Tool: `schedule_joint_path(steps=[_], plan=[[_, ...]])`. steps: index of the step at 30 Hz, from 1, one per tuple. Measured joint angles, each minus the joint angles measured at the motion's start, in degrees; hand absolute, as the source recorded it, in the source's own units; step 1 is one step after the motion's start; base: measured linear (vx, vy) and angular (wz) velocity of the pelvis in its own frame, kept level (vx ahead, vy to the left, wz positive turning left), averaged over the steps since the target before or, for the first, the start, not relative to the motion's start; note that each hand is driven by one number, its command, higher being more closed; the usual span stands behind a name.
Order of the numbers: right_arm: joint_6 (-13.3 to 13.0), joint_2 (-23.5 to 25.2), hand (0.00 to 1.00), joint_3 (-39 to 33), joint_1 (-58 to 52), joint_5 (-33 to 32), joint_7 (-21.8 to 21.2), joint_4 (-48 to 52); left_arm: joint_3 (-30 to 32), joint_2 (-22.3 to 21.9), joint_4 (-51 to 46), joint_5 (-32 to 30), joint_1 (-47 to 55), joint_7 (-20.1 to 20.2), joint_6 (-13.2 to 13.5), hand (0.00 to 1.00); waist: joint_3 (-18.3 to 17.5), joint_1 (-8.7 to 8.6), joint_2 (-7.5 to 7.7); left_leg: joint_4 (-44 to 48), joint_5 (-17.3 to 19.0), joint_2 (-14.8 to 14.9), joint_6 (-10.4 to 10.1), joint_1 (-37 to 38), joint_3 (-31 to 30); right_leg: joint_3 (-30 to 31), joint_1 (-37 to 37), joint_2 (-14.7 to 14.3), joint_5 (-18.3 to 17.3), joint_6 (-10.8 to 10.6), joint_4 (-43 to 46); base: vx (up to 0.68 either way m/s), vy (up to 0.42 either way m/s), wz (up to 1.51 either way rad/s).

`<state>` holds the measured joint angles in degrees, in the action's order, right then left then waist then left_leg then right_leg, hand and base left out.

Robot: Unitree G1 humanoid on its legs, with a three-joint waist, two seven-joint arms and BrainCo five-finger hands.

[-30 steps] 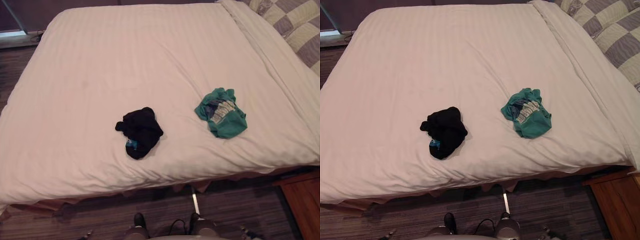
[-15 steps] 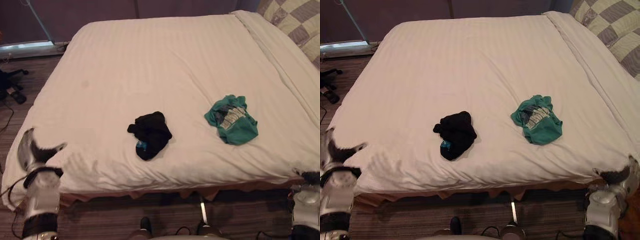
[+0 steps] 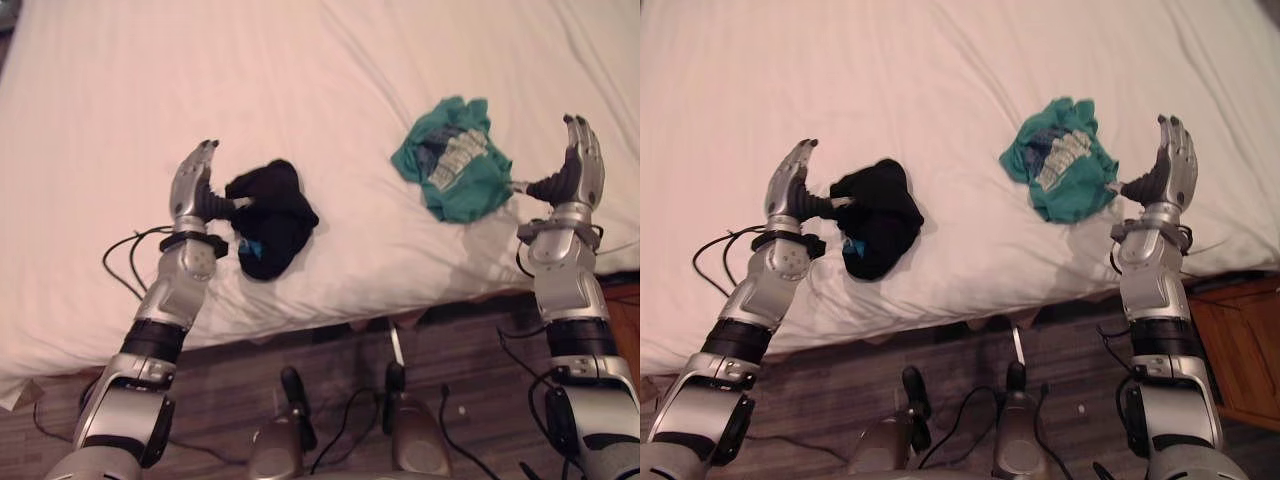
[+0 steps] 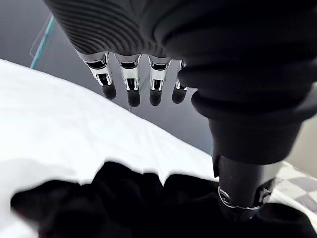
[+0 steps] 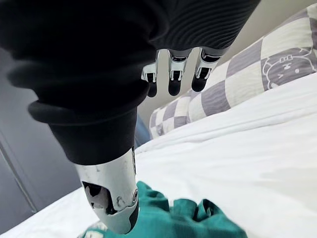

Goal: Tidy the bed and pick cloth on bed and put in laundry

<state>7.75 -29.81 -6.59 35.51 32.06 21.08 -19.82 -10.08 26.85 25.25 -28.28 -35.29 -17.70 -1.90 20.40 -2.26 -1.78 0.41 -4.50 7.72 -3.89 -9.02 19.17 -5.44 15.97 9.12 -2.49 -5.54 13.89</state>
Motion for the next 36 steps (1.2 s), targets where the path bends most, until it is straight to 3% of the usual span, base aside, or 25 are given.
schedule_joint_path(steps=[4,11,14,15,19,21,24,28,31,33,35,36], plan=[[0.2,0.1,0.00,1.1,5.3,-0.5,0.2,1.2,-2.9,-2.6,8.7,-1.6,-6.0,-0.4,0.0,1.00,3.8,0.05,0.13,0.7,-0.5,0.1,0.6,-3.0,1.0,1.2,3.4,-0.1,1.6,0.1,-0.1,-0.02,0.005,-0.11],[0.6,0.8,0.00,7.5,13.5,-1.1,0.0,0.6,-2.8,-2.7,13.4,-3.9,-10.6,0.2,0.1,1.00,4.1,0.30,0.16,1.3,-0.6,0.1,0.8,-5.4,2.0,2.5,5.2,-0.4,3.9,-0.3,-2.5,0.00,0.006,-0.09],[0.6,0.3,0.00,9.8,22.5,-2.4,-0.1,-9.5,-2.7,-4.1,12.7,-2.9,-10.8,0.2,2.3,1.00,4.4,1.49,-0.55,2.3,-0.8,0.0,1.2,-8.7,0.4,1.3,6.7,0.0,4.8,-0.5,-3.3,0.00,0.013,0.19],[0.6,-0.2,1.00,9.9,23.5,-2.5,-0.2,-11.1,-2.7,-4.4,11.9,-2.0,-10.7,0.2,2.6,1.00,4.7,1.57,-0.97,2.5,-0.9,0.0,1.3,-9.4,-0.2,0.8,7.0,0.1,4.8,-0.6,-3.2,0.01,0.016,0.37],[0.3,-5.3,1.00,10.0,28.8,-5.2,-1.3,-23.2,0.2,-7.5,1.6,4.1,-5.4,0.2,5.9,1.00,6.0,3.39,-3.76,2.8,-1.9,-0.6,2.0,-13.7,-2.7,-1.4,10.0,1.0,4.9,-0.7,-2.5,0.04,0.013,0.33],[-0.4,-8.9,1.00,9.5,30.4,-7.1,-1.2,-26.8,1.5,-9.5,-4.8,10.1,0.6,0.2,8.6,1.00,6.9,4.16,-5.73,4.0,-1.9,-0.8,2.0,-15.1,-3.8,-2.3,10.9,1.6,4.5,-1.3,-0.8,0.07,0.010,0.25],[-0.9,-11.6,1.00,8.6,30.6,-10.1,-2.3,-28.2,2.6,-10.8,-10.4,16.8,8.0,0.3,10.0,1.00,6.9,4.74,-5.76,4.5,-1.7,-0.7,2.1,-15.3,-4.2,-2.3,12.0,2.1,3.2,-1.9,2.3,0.04,-0.039,0.14],[-1.1,-11.7,1.00,5.2,26.5,-14.1,-3.2,-25.8,4.2,-13.3,-15.3,21.6,15.9,2.4,10.0,1.00,6.9,4.87,-5.73,4.7,-1.5,-0.7,2.2,-14.1,-4.2,-2.8,10.9,2.7,1.4,-1.8,4.2,0.03,-0.061,0.15],[-1.5,-7.1,1.00,-0.4,12.3,-19.0,-3.9,-15.0,5.8,-15.9,-15.4,23.7,22.3,4.2,9.2,1.00,7.1,4.66,-4.84,4.0,-0.7,-0.7,1.7,-8.8,-4.2,-3.7,5.5,2.7,0.1,-1.6,3.8,0.07,-0.062,0.02],[-2.4,-1.3,1.00,-3.2,1.5,-23.1,-3.4,-6.2,7.5,-17.0,-14.9,25.4,26.5,5.2,8.6,1.00,6.6,4.16,-3.45,2.9,-0.6,-0.7,1.5,-5.3,-4.2,-4.0,2.1,2.6,-0.8,-1.7,3.1,0.08,-0.056,-0.01],[-5.5,10.8,1.00,-4.5,-13.1,-29.5,-3.4,1.8,11.6,-18.4,-11.2,30.2,31.9,5.3,7.9,1.00,2.4,2.88,-0.19,0.6,-0.5,-0.8,1.2,-2.2,-4.0,-4.1,-0.7,1.7,-1.5,-1.5,1.4,0.12,-0.052,-0.07],[-6.4,14.1,1.00,-4.6,-16.7,-30.9,-3.4,3.1,12.6,-19.0,-10.1,31.4,33.2,5.3,7.5,1.00,1.4,2.78,0.68,-0.2,-0.6,-0.7,1.1,-1.0,-3.8,-4.1,-1.6,1.5,-1.6,-1.5,0.9,0.15,-0.055,-0.18]])
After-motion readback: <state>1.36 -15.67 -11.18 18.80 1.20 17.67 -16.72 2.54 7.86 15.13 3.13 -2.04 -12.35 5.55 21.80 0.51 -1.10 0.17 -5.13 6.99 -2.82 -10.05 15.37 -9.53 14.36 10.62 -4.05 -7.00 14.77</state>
